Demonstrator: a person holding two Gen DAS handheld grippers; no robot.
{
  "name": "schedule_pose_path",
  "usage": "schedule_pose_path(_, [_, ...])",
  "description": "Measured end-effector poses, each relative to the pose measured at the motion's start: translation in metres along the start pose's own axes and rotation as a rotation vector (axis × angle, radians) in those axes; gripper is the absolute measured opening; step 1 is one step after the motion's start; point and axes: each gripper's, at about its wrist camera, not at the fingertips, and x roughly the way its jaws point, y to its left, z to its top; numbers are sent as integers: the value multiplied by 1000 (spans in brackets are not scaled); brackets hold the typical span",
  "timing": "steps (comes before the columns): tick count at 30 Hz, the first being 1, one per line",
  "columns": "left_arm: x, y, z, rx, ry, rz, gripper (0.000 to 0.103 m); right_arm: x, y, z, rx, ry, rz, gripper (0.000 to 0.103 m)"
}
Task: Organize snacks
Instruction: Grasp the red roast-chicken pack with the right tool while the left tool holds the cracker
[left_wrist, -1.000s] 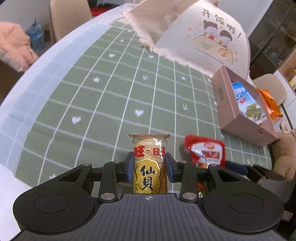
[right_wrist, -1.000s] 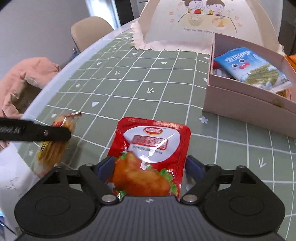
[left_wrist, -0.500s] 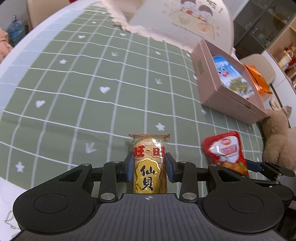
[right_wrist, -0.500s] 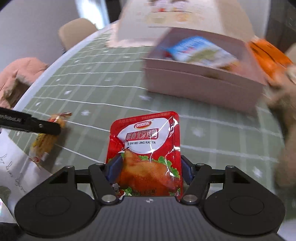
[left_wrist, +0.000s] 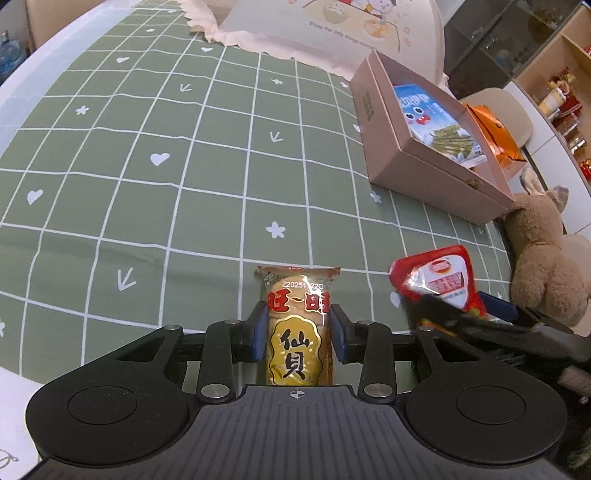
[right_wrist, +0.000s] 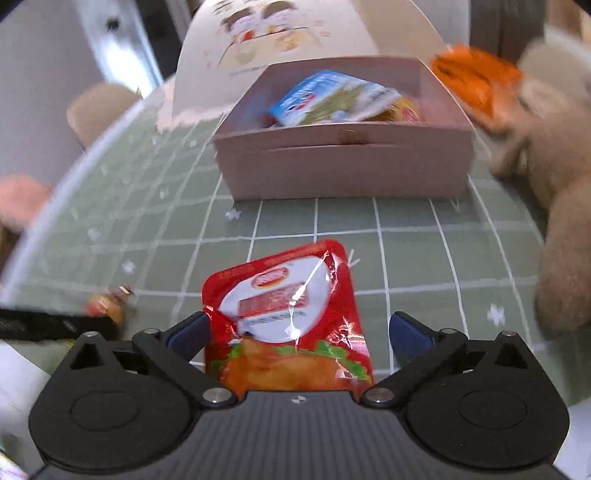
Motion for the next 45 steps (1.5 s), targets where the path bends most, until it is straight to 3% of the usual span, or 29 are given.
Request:
schedule_pose_path(3, [-1, 0, -2, -6, -6, -5, 40, 5, 15, -7, -57, -30, -74, 103])
schedule_pose_path(5, [-2, 2, -3, -9, -11, -10, 40, 5, 17, -9, -54, -43, -79, 103])
schedule_pose_path(10, [-2, 4, -4, -13, -18, -17, 40, 2, 20, -12, -166, -34, -16, 103])
schedule_pose_path(15, [-2, 4, -4, -12, -21, -22, 40, 1, 23, -12, -194, -30, 13, 103])
schedule_pose_path(22, [-3, 4, -6, -11, -29, -32, 40, 3, 26, -8, -138, -32, -19, 102])
schedule_pose_path(25, [-3, 7, -6, -16, -30, -45, 40, -3, 14, -7, -104, -22, 46, 100])
schedule_pose_path(28, [-3, 9, -6, -24, -31, -52, 40, -10, -8, -4, 17, -7, 136, 100])
schedule_pose_path(37, [-3, 8, -5, -23, -32, -54, 40, -4, 7, -4, 1, -9, 40, 101])
schedule_pose_path(40, [-3, 8, -5, -28, -33, -59, 40, 5, 28, -6, -97, -10, -87, 103])
schedule_pose_path(45, [-3, 11, -5, -31, -36, -70, 40, 5, 29, -10, -66, -57, -84, 103])
